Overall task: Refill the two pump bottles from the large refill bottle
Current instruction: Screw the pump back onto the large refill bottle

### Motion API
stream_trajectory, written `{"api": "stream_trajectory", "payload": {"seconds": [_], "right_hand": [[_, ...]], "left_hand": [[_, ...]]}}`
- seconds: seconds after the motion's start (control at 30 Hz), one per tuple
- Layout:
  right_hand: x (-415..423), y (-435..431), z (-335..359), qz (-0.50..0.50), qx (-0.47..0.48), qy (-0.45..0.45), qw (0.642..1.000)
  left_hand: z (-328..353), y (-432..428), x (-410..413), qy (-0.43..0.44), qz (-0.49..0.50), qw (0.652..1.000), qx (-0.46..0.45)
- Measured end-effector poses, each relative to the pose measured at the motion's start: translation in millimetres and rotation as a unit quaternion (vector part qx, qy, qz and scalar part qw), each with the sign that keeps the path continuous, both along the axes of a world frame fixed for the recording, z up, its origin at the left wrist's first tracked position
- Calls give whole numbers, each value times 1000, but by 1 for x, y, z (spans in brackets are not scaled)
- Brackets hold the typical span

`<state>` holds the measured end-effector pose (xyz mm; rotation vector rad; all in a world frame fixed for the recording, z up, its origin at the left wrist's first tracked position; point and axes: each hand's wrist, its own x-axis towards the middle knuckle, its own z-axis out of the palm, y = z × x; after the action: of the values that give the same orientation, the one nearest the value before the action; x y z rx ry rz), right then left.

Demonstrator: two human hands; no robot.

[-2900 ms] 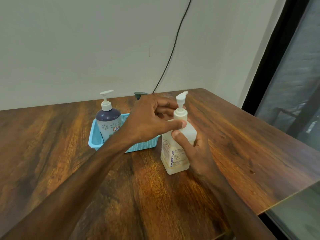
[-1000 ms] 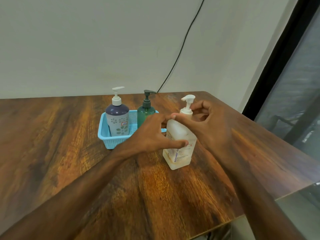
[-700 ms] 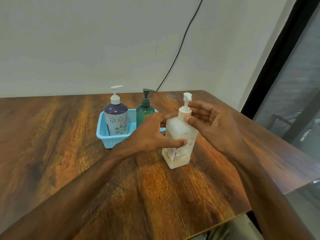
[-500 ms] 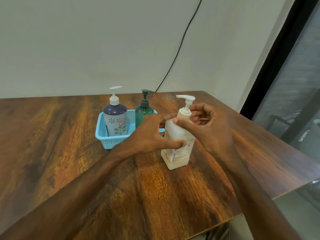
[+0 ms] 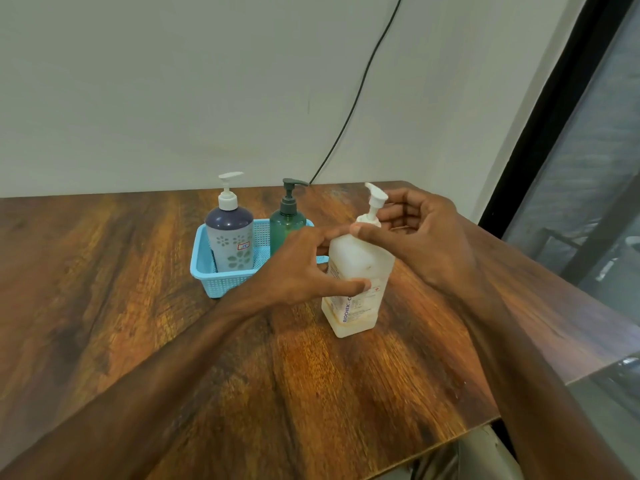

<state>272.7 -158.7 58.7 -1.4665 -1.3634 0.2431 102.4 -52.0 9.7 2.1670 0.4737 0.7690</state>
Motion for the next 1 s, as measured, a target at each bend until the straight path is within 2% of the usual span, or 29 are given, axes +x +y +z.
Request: {"api": "stream_trajectory", "payload": {"seconds": [0.07, 0.2, 0.3, 0.37, 0.5, 0.57, 0.63, 0.8, 0.87, 1.0], "right_hand": [[3, -1, 3, 12, -17, -23, 1000], [8, -2, 6, 99, -87, -44, 990], [7, -3, 8, 103, -99, -46, 989], [5, -3, 10, 80, -94, -44, 991], [-13, -5, 1, -79, -25, -44, 996], [-19, -4, -5, -97, -5, -50, 994], [-16, -5, -7, -72, -22, -64, 995], [1, -9, 1, 68, -70, -10, 995], [-1, -6, -3, 36, -56, -3, 998], [-18, 3, -22, -91, 19, 22, 995]], "left_hand": [[-2, 1, 1, 1, -1, 1000, 0], [-2, 3, 2, 4, 2, 1000, -9], [-2, 3, 1, 6, -2, 1000, -15], [-2, 3, 2, 5, -6, 1000, -14], [-1, 4, 1, 3, -7, 1000, -11], [-1, 3, 1, 6, -2, 1000, -14], [-2, 2, 1, 8, 2, 1000, -16], [-1, 3, 1, 4, -9, 1000, -21], [0, 2, 1, -2, -16, 1000, -22], [2, -1, -1, -3, -11, 1000, -15]]}}
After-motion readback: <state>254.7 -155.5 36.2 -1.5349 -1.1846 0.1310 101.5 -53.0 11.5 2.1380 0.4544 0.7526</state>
